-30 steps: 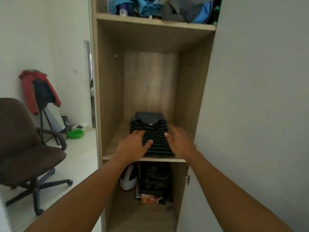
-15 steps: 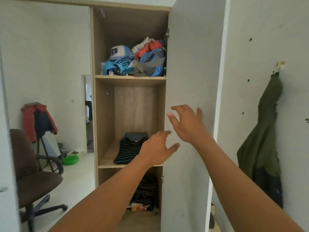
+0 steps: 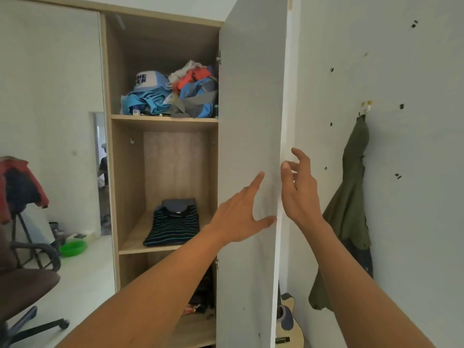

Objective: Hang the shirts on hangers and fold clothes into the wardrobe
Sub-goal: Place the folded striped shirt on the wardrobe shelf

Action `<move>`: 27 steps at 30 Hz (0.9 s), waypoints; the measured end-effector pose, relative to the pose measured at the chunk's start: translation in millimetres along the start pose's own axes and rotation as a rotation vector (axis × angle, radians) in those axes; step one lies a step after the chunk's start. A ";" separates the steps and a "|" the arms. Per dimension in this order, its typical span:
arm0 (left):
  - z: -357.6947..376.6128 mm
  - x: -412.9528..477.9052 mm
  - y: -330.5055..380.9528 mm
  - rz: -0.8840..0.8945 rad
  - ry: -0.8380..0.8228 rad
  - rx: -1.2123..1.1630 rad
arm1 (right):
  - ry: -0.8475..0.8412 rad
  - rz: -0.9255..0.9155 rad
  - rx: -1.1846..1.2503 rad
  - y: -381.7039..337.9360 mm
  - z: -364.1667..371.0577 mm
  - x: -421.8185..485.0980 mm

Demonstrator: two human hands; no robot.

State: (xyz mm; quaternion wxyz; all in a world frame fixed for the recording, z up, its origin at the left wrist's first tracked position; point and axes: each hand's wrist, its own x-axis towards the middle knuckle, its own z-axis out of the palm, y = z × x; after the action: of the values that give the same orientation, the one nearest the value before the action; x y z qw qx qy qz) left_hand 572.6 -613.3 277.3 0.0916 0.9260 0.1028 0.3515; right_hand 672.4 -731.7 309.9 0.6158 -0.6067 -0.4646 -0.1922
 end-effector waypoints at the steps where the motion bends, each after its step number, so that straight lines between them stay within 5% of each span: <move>1: -4.5 -1.9 0.8 0.016 0.017 -0.004 | 0.013 -0.005 0.031 -2.4 0.9 -2.0; 6: -24.0 -9.3 -9.0 0.083 0.112 0.085 | -0.005 -0.061 0.240 -9.1 23.9 -4.6; 12: -61.8 -43.3 -59.5 -0.070 0.239 0.263 | -0.277 0.016 0.488 -19.7 97.7 2.2; 21: -113.5 -75.8 -160.0 -0.360 0.367 0.598 | -0.524 -0.086 0.205 8.5 241.9 -4.1; 27: -113.0 -74.9 -242.7 -0.543 0.302 0.884 | -0.612 0.003 -0.034 69.0 315.3 4.4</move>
State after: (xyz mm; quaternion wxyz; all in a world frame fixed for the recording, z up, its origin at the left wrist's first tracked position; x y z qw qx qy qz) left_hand 411.5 -387.8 254.4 -0.2351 0.7555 0.4887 0.3676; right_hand 623.0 -425.2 221.3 0.4372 -0.6472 -0.6245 -0.0072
